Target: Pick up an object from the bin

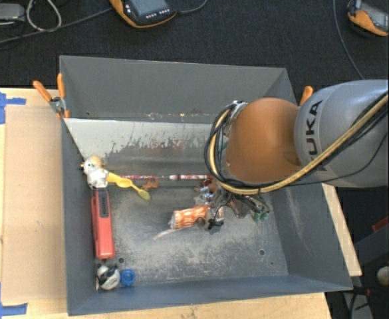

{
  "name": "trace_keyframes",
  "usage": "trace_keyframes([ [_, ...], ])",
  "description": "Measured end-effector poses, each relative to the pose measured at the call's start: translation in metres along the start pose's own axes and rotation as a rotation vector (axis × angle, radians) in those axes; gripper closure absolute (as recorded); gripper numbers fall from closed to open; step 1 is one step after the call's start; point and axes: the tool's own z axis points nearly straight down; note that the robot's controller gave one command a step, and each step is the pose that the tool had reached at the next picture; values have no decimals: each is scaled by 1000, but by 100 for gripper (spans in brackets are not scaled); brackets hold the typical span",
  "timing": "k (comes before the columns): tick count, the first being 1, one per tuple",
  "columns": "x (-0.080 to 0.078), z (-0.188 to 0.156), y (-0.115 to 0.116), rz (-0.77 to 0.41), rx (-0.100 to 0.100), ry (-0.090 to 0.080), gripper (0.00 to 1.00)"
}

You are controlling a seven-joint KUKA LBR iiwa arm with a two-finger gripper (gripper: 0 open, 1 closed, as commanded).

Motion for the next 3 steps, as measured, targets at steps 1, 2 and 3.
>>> trace_keyframes([
  [1, -27, -57, -14, -4, 1, -5, 100],
  [2, -43, 0, -21, -233, 1, -5, 100],
  [3, -40, -27, -20, -387, -4, 5, 100],
])
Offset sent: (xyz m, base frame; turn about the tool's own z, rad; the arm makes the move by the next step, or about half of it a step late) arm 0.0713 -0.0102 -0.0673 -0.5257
